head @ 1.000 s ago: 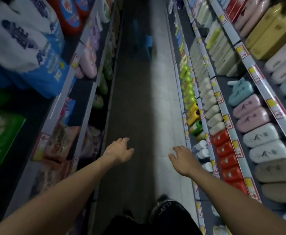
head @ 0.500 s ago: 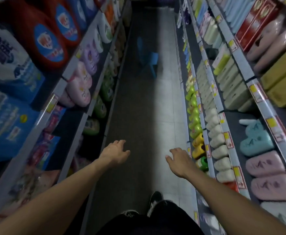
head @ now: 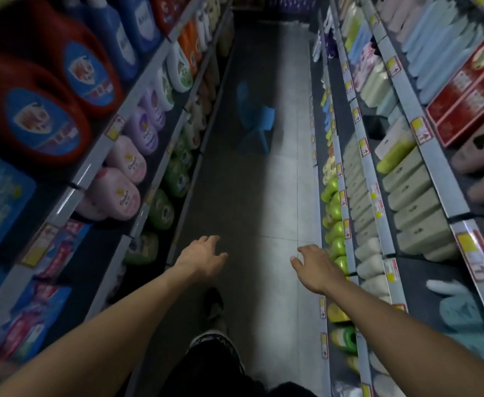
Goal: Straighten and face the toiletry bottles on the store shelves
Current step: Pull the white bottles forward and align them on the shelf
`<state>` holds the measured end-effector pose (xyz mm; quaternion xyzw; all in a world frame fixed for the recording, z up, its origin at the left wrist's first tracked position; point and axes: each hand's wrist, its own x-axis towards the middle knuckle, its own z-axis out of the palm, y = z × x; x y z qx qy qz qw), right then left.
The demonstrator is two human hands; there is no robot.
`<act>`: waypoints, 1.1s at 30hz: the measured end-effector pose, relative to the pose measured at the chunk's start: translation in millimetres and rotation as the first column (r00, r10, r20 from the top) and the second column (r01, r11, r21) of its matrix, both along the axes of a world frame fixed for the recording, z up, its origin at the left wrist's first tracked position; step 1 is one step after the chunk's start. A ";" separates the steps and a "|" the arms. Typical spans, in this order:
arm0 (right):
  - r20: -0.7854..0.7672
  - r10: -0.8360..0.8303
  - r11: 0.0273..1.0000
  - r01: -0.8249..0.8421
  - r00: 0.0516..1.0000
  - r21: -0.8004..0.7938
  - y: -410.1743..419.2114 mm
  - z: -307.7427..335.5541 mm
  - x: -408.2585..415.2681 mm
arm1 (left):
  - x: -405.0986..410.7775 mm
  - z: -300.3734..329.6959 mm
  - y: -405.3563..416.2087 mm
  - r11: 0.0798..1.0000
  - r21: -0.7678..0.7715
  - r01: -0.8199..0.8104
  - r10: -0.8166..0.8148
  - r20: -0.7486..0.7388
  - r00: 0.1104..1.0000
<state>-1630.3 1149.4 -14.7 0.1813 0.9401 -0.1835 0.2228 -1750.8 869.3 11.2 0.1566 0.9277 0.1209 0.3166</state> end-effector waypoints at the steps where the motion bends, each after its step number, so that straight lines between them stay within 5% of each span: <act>1: 0.001 0.008 1.000 -0.008 1.000 0.008 5.8 -1.6 -16.3 | -17.7 -2.0 5.7 1.000 0.001 0.011 -0.011 0.006 1.000; 16: 0.071 0.024 0.998 -0.029 0.997 0.062 55.3 2.1 -303.9 | -334.3 -9.4 55.7 0.998 0.057 0.018 -0.020 0.023 1.000; 33: 0.029 -0.117 0.992 0.118 0.993 -0.037 168.9 -13.9 -498.3 | -544.5 -14.5 184.0 0.991 -0.018 0.130 -0.130 0.011 0.991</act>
